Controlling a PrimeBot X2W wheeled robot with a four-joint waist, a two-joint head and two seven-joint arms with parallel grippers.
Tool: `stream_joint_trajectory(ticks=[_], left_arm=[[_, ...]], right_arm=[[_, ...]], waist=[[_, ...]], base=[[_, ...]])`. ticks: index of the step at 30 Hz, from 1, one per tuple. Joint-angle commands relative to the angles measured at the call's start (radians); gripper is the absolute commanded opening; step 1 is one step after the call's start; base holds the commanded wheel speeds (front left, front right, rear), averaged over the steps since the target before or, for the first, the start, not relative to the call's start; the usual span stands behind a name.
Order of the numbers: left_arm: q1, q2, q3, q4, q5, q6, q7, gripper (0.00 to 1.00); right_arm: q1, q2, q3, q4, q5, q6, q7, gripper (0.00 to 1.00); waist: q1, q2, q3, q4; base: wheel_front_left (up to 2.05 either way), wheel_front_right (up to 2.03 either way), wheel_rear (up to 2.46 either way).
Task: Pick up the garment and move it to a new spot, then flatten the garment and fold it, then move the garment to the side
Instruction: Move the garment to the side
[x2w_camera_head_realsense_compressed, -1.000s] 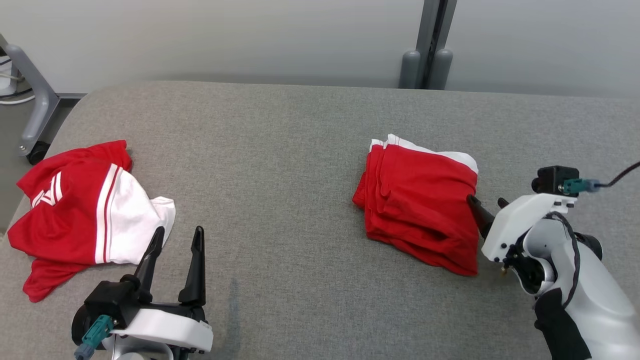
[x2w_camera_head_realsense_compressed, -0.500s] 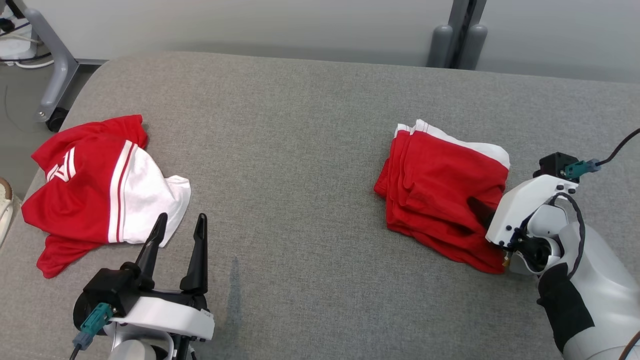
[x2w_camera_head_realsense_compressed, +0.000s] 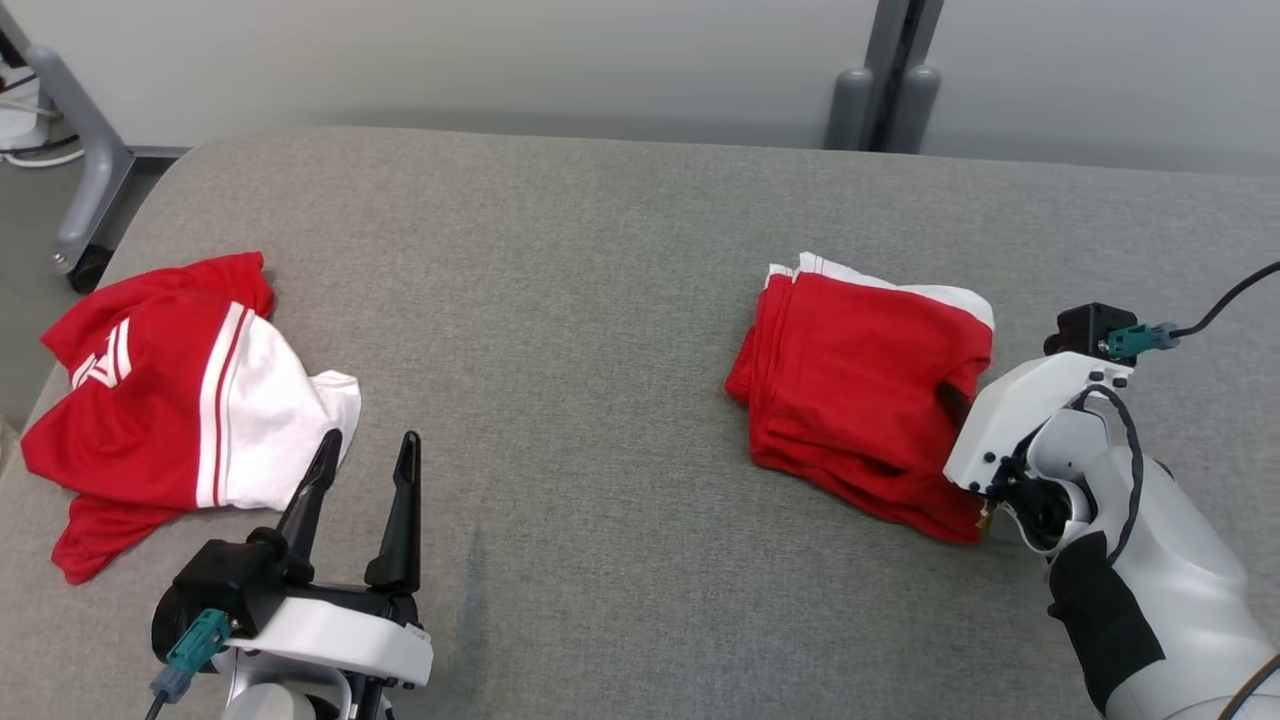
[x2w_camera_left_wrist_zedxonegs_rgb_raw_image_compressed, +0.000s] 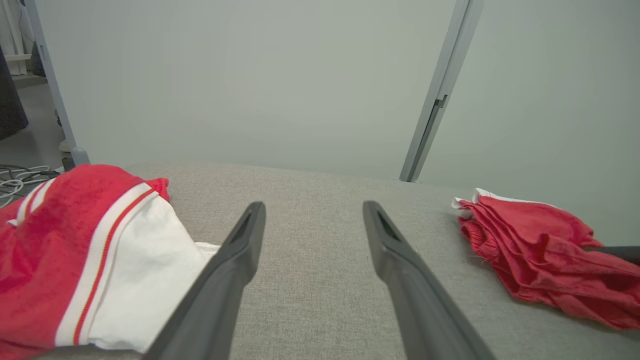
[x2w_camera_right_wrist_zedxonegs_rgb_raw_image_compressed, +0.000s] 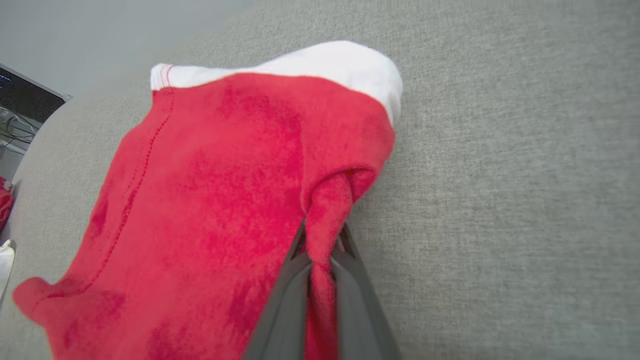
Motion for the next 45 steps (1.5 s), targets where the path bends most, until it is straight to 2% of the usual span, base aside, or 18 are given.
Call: stream_joint_trajectory(ticks=[1, 7, 15, 25, 31, 35, 41, 45], left_arm=[[0.008, 0.003, -0.002, -0.004, 0.005, -0.004, 0.000, 1.00], [0.023, 0.003, -0.042, -0.034, 0.010, -0.008, 0.000, 1.00], [0.022, 0.007, -0.083, -0.053, 0.019, -0.011, 0.000, 1.00], [0.014, 0.036, -0.112, -0.075, 0.010, -0.009, 0.000, 1.00], [-0.003, 0.060, -0.133, -0.091, -0.002, -0.009, 0.000, 1.00], [-0.017, 0.088, -0.149, -0.100, -0.013, -0.009, 0.000, 1.00], [-0.036, 0.123, -0.163, -0.108, -0.027, -0.009, 0.000, 1.00], [-0.051, 0.144, -0.170, -0.115, -0.036, -0.009, 0.000, 1.00]], right_arm=[[0.018, -0.006, 0.014, -0.012, 0.013, 0.000, -0.009, 0.00], [0.039, -0.031, 0.054, -0.040, 0.038, 0.000, -0.023, 0.00], [0.058, -0.030, 0.093, -0.073, 0.074, 0.000, -0.045, 0.00], [0.062, -0.031, 0.132, -0.114, 0.107, 0.000, -0.071, 0.00], [0.022, -0.048, 0.170, -0.152, 0.091, 0.000, -0.108, 0.00], [-0.040, -0.093, 0.240, -0.165, 0.055, 0.000, -0.088, 0.00], [-0.135, -0.163, 0.285, -0.132, 0.000, 0.000, -0.067, 0.00], [-0.199, -0.196, 0.269, -0.081, -0.038, 0.000, -0.056, 0.00]], waist=[[0.0000, -0.0001, -0.019, -0.029], [0.0000, -0.0001, -0.030, -0.115], [0.0000, -0.0001, -0.020, -0.258], [0.0000, -0.0001, 0.009, -0.369], [0.0000, -0.0001, 0.048, -0.398], [0.0000, -0.0001, 0.090, -0.400], [0.0000, -0.0001, 0.141, -0.382], [0.0000, -0.0001, 0.171, -0.369]], base=[[0.00, 0.00, 0.00], [0.00, 0.00, 0.00], [0.00, 0.00, 0.00], [0.00, 0.00, 0.00], [0.00, 0.00, 0.00], [0.00, 0.00, 0.00], [0.00, 0.00, 0.00], [0.00, 0.00, 0.00]])
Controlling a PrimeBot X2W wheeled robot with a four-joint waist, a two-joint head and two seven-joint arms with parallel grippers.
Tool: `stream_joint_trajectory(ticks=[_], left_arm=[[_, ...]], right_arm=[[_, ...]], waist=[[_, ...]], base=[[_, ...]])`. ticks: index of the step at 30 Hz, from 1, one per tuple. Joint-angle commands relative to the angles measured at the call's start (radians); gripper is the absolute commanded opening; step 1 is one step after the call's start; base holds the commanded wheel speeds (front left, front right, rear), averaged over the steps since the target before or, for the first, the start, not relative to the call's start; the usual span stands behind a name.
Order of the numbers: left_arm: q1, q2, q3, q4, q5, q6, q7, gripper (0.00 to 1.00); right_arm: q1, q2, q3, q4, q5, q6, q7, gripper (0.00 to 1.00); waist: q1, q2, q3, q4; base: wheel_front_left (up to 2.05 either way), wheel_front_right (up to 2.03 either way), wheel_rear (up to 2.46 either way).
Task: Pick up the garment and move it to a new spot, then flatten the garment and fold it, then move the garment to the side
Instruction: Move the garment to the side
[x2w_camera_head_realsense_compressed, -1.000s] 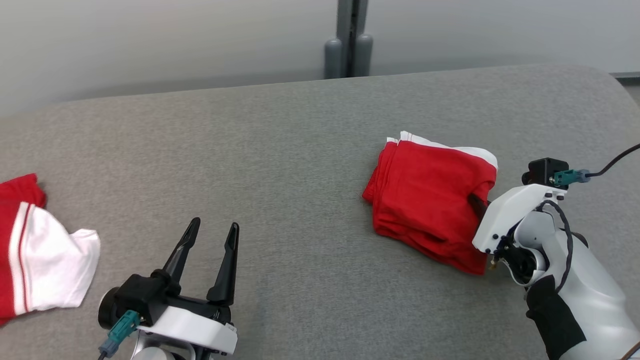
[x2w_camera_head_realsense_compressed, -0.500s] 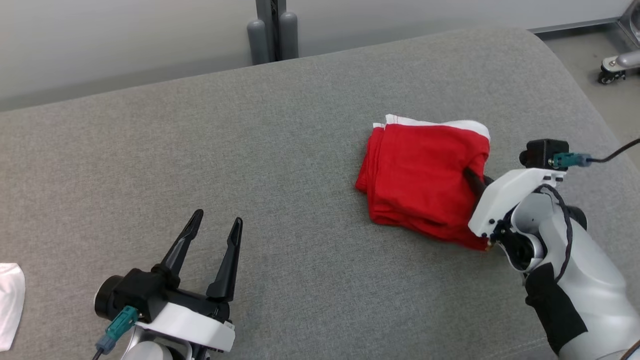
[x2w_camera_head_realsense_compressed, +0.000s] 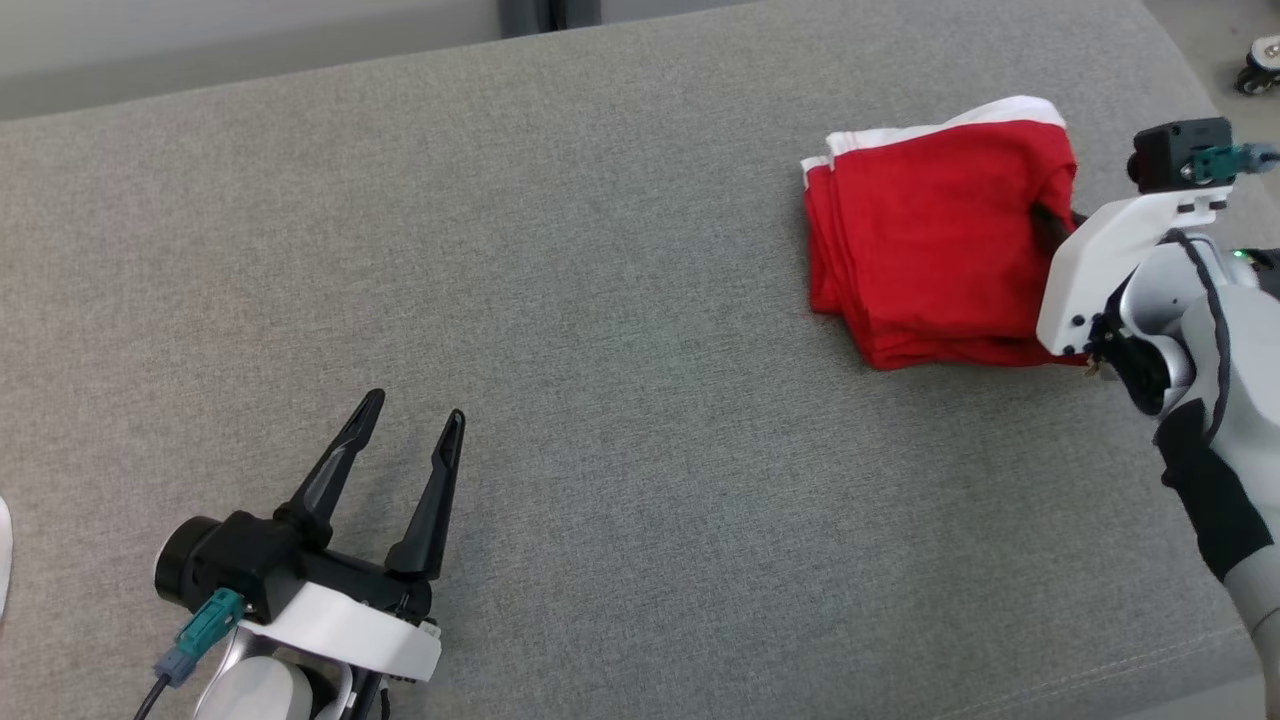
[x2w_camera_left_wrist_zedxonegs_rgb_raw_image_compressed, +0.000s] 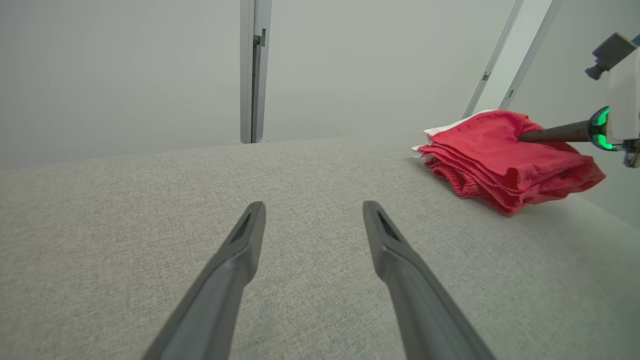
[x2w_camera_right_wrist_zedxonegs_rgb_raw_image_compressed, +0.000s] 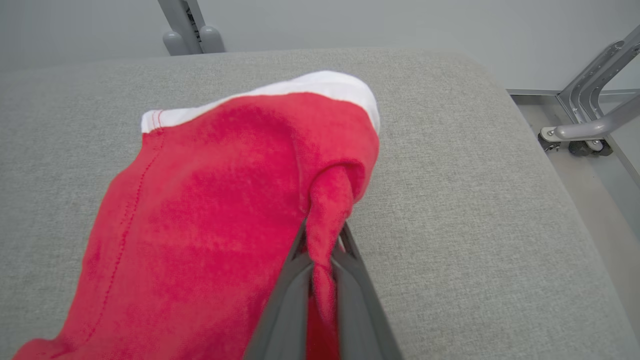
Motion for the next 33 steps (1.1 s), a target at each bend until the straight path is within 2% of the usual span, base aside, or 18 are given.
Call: stream_joint_trajectory(ticks=[1, 11, 20, 21, 22, 23, 24, 33], left_arm=[[-0.025, 0.011, -0.001, -0.007, -0.003, -0.001, 0.000, 1.00], [-0.045, 0.044, -0.002, -0.024, -0.018, -0.001, 0.000, 1.00], [-0.060, 0.047, -0.011, -0.020, -0.024, -0.001, 0.000, 1.00], [-0.062, 0.047, -0.012, -0.020, -0.025, -0.001, 0.000, 1.00], [-0.063, 0.047, -0.013, -0.019, -0.026, -0.001, 0.000, 1.00], [-0.062, 0.047, -0.013, -0.017, -0.026, -0.001, 0.000, 1.00], [-0.062, 0.046, -0.014, -0.014, -0.026, -0.001, 0.000, 1.00], [-0.041, 0.027, -0.018, 0.009, -0.025, -0.001, 0.000, 1.00]], right_arm=[[-0.020, -0.013, -0.009, 0.016, -0.014, 0.000, 0.007, 0.00], [-0.169, -0.032, -0.099, 0.151, -0.180, 0.000, -0.018, 0.00], [-0.215, -0.039, -0.173, 0.220, -0.293, 0.000, -0.048, 0.00], [-0.218, -0.040, -0.183, 0.226, -0.305, 0.000, -0.048, 0.13], [-0.221, -0.038, -0.193, 0.233, -0.318, 0.000, -0.049, 0.45], [-0.222, -0.036, -0.203, 0.237, -0.331, 0.000, -0.053, 0.82], [-0.222, -0.032, -0.212, 0.240, -0.341, 0.000, -0.061, 1.00], [-0.223, -0.012, -0.237, 0.217, -0.421, 0.000, -0.119, 1.00]], waist=[[0.0000, 0.0000, 0.015, 0.010], [0.0000, 0.0000, 0.070, 0.019], [0.0000, 0.0000, 0.082, 0.021], [0.0000, 0.0000, 0.082, 0.022], [0.0000, 0.0000, 0.081, 0.023], [0.0000, 0.0000, 0.080, 0.023], [0.0000, 0.0000, 0.078, 0.024], [0.0000, 0.0000, 0.025, 0.024]], base=[[0.00, 0.00, 0.00], [0.00, 0.00, 0.00], [0.00, 0.00, 0.00], [0.00, 0.00, 0.00], [0.00, 0.00, 0.00], [0.00, 0.00, 0.00], [0.00, 0.00, 0.00], [0.00, 0.00, 0.00]])
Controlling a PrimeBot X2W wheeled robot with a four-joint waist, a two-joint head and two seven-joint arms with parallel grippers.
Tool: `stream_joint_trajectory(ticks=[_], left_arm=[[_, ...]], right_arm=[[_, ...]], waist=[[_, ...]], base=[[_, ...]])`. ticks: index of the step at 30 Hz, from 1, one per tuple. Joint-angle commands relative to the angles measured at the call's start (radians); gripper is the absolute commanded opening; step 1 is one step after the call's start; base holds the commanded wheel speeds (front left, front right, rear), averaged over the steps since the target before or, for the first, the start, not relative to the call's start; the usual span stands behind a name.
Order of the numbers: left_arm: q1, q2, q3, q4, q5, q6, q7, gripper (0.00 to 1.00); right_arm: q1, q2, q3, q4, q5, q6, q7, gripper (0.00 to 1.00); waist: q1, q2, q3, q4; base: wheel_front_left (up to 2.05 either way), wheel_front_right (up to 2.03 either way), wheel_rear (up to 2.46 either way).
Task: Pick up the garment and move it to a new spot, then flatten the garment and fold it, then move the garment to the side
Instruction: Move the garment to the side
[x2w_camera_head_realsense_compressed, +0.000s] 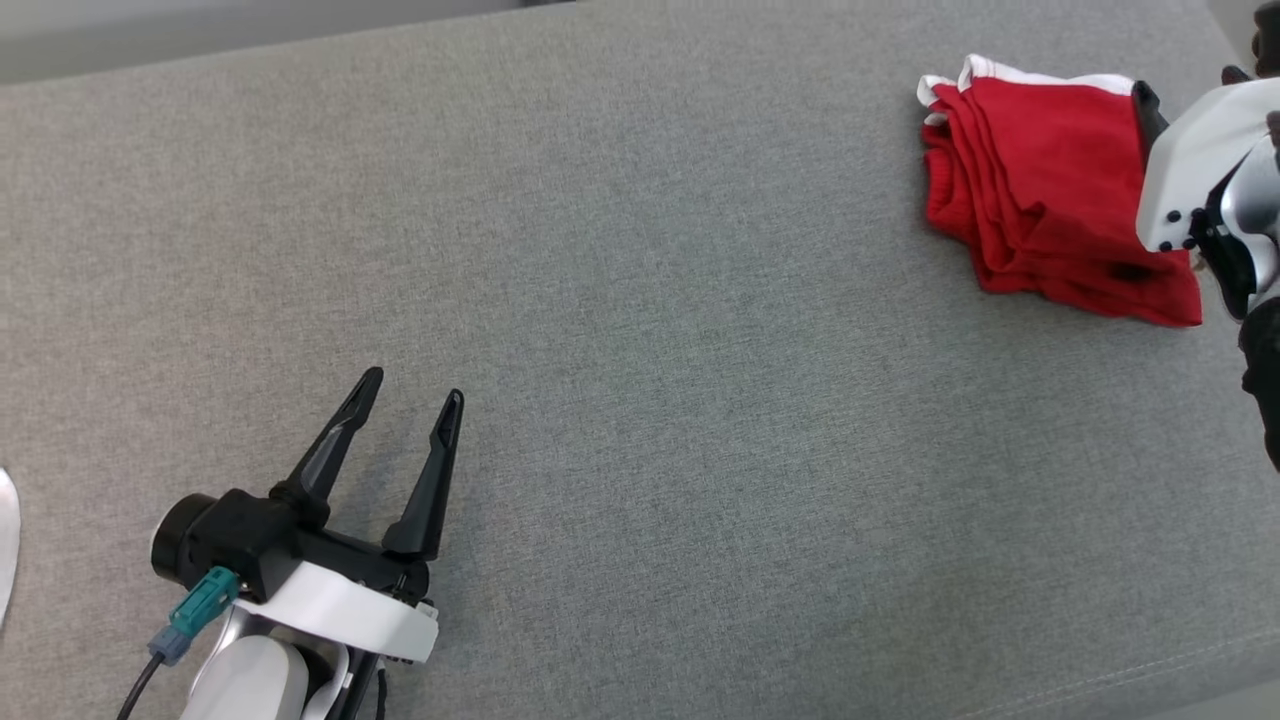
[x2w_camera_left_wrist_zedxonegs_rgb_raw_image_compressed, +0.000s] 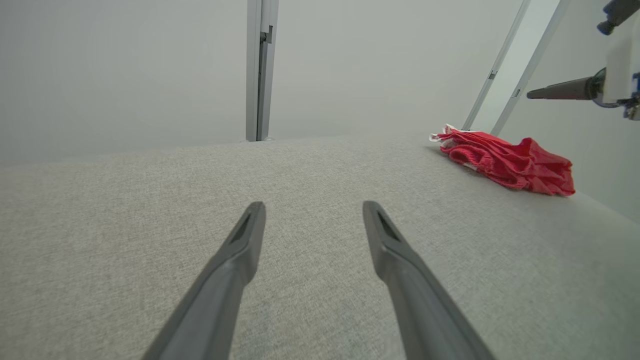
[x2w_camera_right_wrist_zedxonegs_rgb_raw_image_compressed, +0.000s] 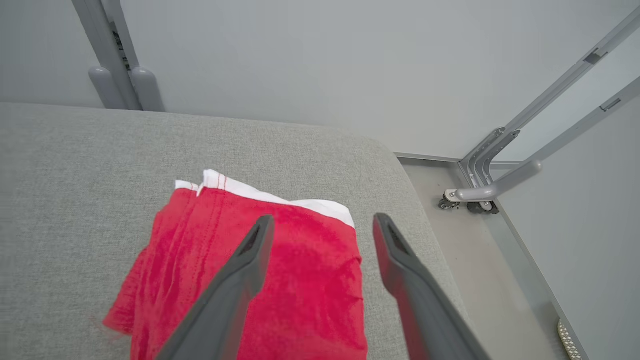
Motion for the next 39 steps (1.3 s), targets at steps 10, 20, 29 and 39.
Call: stream_joint_trajectory(ticks=[10, 20, 29, 39], left_arm=[[0.038, -0.052, 0.048, 0.023, 0.009, -0.001, 0.000, 1.00], [0.073, -0.085, 0.156, 0.042, 0.041, 0.006, 0.000, 1.00], [0.117, -0.108, 0.209, 0.063, 0.061, 0.010, 0.000, 1.00], [0.169, -0.137, 0.255, 0.053, 0.073, 0.011, 0.000, 1.00]], right_arm=[[0.077, 0.075, 0.102, -0.135, 0.053, 0.000, -0.139, 1.00], [0.321, 0.031, 0.216, -0.389, 0.206, 0.000, -0.221, 1.00], [0.626, 0.014, 0.191, -0.649, 0.326, 0.000, -0.281, 1.00], [0.905, 0.032, 0.153, -0.889, 0.318, 0.000, -0.324, 1.00]], waist=[[0.0000, 0.0000, -0.132, 0.019], [0.0000, 0.0000, -0.264, 0.088], [0.0000, 0.0000, -0.332, 0.144], [0.0000, 0.0000, -0.355, 0.174]], base=[[0.00, 0.00, 0.00], [0.00, 0.00, 0.00], [0.00, 0.00, 0.00], [0.00, 0.00, 0.00]])
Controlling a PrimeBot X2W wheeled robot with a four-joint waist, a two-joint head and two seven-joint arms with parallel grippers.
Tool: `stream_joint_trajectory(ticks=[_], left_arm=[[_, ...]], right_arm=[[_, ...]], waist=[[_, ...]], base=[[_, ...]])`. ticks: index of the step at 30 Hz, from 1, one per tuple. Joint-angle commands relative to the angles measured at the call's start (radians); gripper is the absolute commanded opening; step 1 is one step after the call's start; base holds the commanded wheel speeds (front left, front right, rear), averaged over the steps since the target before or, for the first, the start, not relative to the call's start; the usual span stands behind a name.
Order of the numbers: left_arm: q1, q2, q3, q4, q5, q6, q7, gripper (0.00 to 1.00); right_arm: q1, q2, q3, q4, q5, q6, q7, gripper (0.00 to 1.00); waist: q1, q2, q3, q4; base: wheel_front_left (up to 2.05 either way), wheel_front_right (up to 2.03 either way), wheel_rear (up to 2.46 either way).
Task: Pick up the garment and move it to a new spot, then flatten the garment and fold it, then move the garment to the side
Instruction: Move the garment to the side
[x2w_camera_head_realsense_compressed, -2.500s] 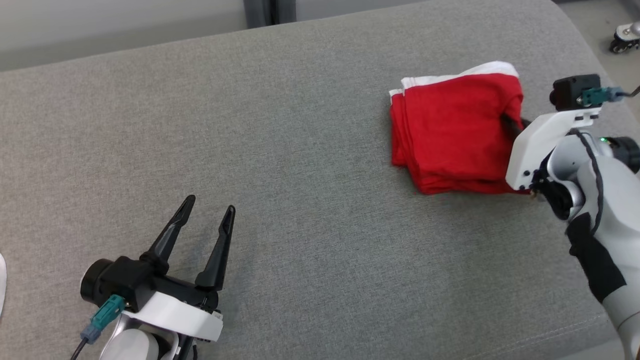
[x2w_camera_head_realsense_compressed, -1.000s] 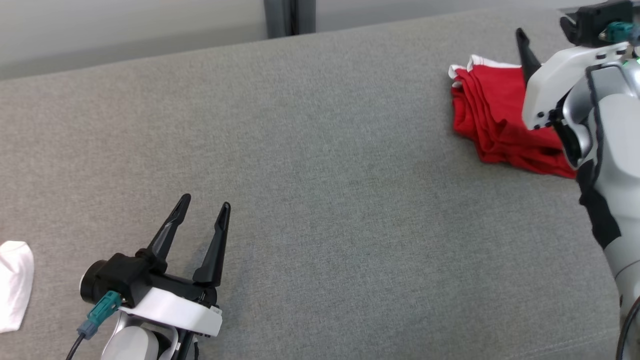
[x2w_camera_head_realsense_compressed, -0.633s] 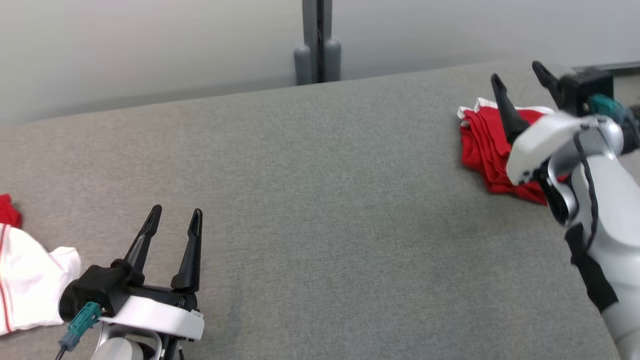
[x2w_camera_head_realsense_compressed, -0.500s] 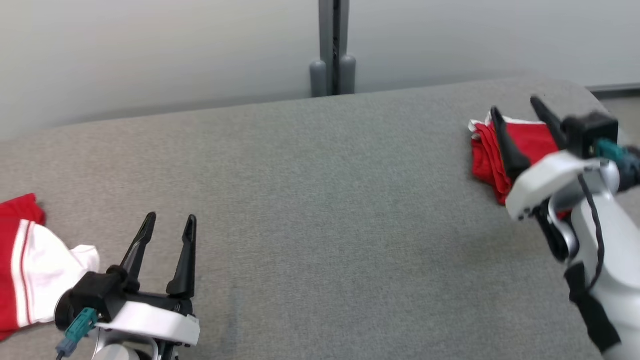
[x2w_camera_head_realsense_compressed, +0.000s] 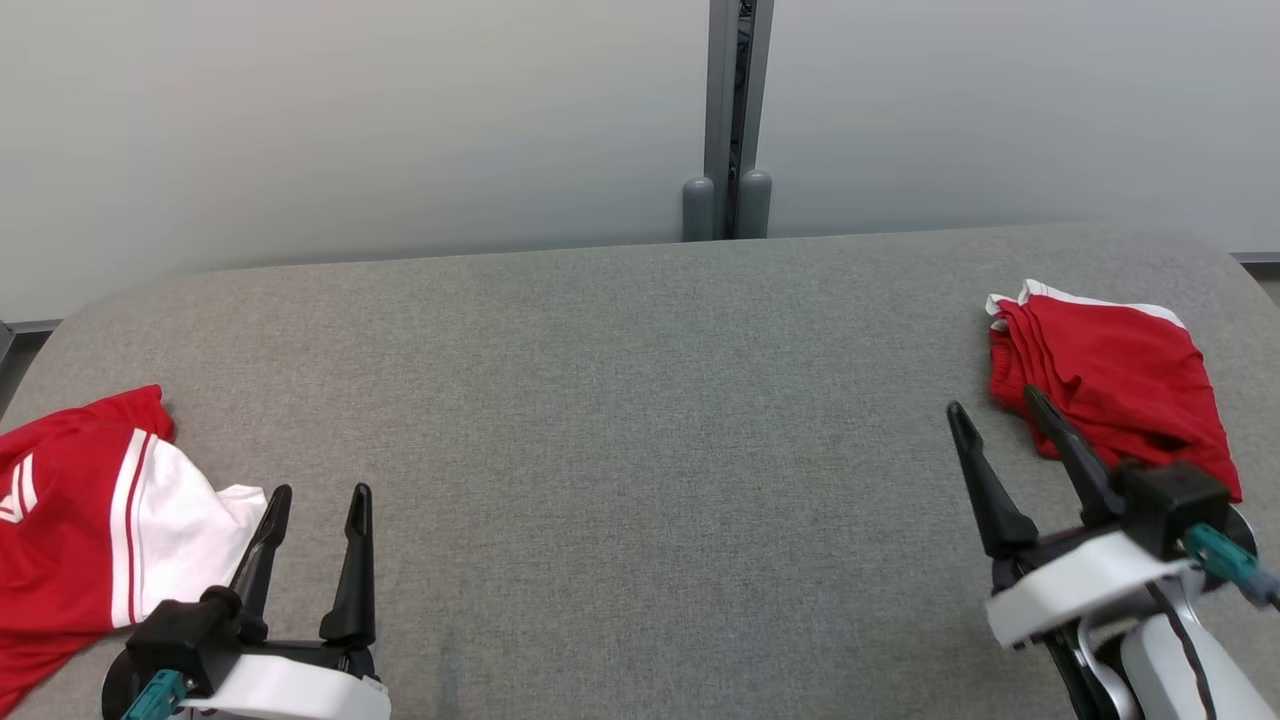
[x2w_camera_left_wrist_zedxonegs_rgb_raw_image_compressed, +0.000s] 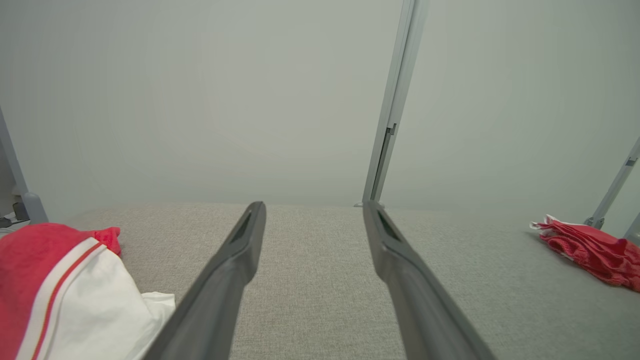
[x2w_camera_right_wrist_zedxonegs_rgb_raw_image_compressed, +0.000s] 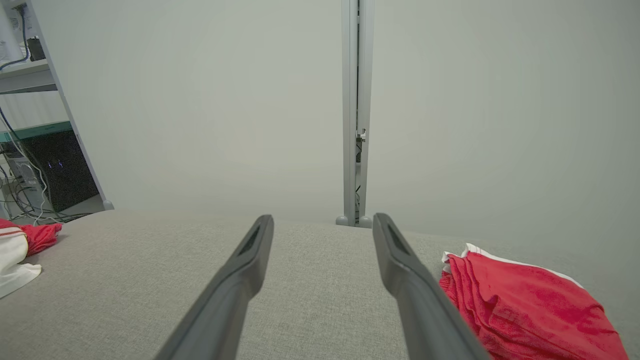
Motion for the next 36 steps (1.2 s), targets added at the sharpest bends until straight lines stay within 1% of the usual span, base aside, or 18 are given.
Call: stream_joint_trajectory(ticks=[1, 3, 8, 11, 16, 24, 36], left_arm=[[0.004, -0.001, 0.004, -0.005, 0.006, 0.003, 0.000, 1.00], [0.017, -0.004, 0.008, -0.007, 0.010, 0.001, 0.000, 1.00], [0.039, -0.004, 0.028, -0.005, 0.024, -0.005, 0.000, 1.00], [0.039, -0.007, 0.034, -0.004, 0.023, -0.006, 0.000, 1.00], [0.047, -0.012, 0.037, 0.005, 0.022, -0.006, 0.000, 1.00], [0.051, -0.018, 0.021, 0.007, 0.029, -0.008, 0.000, 1.00], [0.045, -0.020, 0.013, 0.011, 0.029, -0.009, 0.000, 1.00]], right_arm=[[0.020, -0.004, -0.014, -0.011, -0.012, 0.000, -0.010, 1.00], [0.068, 0.019, -0.052, -0.038, -0.043, 0.000, -0.022, 1.00], [0.153, 0.081, -0.102, -0.089, -0.127, 0.000, -0.030, 1.00], [0.180, 0.105, -0.117, -0.115, -0.141, 0.000, -0.030, 1.00], [0.206, 0.125, -0.128, -0.150, -0.147, 0.000, -0.030, 1.00], [0.224, 0.138, -0.142, -0.175, -0.152, 0.000, -0.029, 1.00], [0.234, 0.147, -0.160, -0.176, -0.159, 0.000, -0.030, 1.00]], waist=[[0.0000, 0.0000, -0.001, 0.002], [0.0000, 0.0000, -0.001, 0.006], [0.0000, 0.0000, 0.000, 0.009], [0.0000, 0.0000, 0.000, 0.012], [0.0000, 0.0000, -0.004, 0.022], [0.0000, 0.0000, -0.007, 0.038], [0.0000, 0.0000, -0.005, 0.038]], base=[[0.00, 0.00, 0.00], [0.00, 0.00, 0.00], [0.00, 0.00, 0.00], [0.00, 0.00, 0.00], [0.00, 0.00, 0.00], [0.00, 0.00, 0.00], [0.00, 0.00, 0.00]])
